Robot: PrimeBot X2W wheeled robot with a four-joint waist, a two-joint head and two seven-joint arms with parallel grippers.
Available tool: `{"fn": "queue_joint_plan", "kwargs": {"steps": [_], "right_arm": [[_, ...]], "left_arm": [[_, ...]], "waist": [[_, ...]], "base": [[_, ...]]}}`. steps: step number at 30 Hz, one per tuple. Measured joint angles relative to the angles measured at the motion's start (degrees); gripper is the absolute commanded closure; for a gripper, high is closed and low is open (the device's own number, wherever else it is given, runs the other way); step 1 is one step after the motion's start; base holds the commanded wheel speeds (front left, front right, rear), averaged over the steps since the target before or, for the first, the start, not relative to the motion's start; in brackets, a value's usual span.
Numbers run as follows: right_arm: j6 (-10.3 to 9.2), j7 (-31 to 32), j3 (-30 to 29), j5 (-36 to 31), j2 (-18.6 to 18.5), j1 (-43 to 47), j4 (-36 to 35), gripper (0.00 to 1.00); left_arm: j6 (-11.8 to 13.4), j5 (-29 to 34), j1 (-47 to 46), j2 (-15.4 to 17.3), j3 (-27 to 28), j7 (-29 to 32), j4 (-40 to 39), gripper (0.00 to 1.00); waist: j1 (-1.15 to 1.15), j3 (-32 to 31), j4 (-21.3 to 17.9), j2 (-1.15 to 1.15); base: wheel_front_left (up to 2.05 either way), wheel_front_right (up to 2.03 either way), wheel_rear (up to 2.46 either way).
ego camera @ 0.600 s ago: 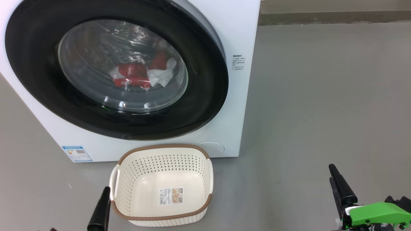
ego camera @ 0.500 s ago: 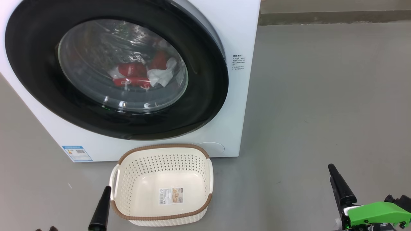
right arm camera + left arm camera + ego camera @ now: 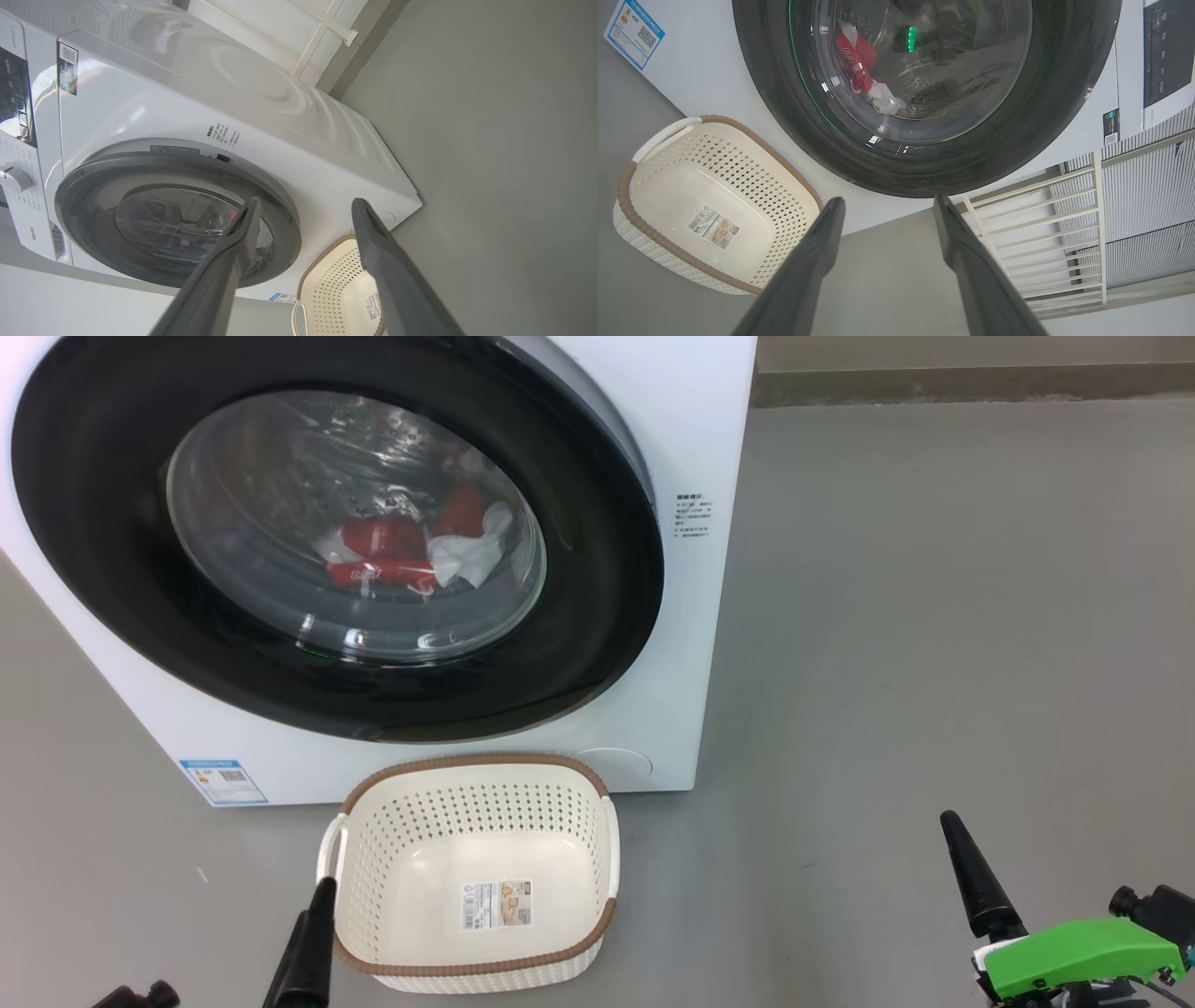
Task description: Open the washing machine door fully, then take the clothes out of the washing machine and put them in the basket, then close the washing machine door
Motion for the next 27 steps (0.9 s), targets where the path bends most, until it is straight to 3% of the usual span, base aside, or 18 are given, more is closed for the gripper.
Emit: {"fn": "queue_joint_plan", "kwargs": {"steps": [27], "right_arm": [[0.0, -4.46, 1.56, -16.84, -0.9, 0.48, -0.92, 0.0]], "left_arm": [[2.07, 18.92, 1.13, 1.18, -2.6, -4.19, -3.07, 0.0]], "waist": [[0.0, 0.19, -0.31, 0.0]], "base": [[0.0, 0.0, 0.0]]}}
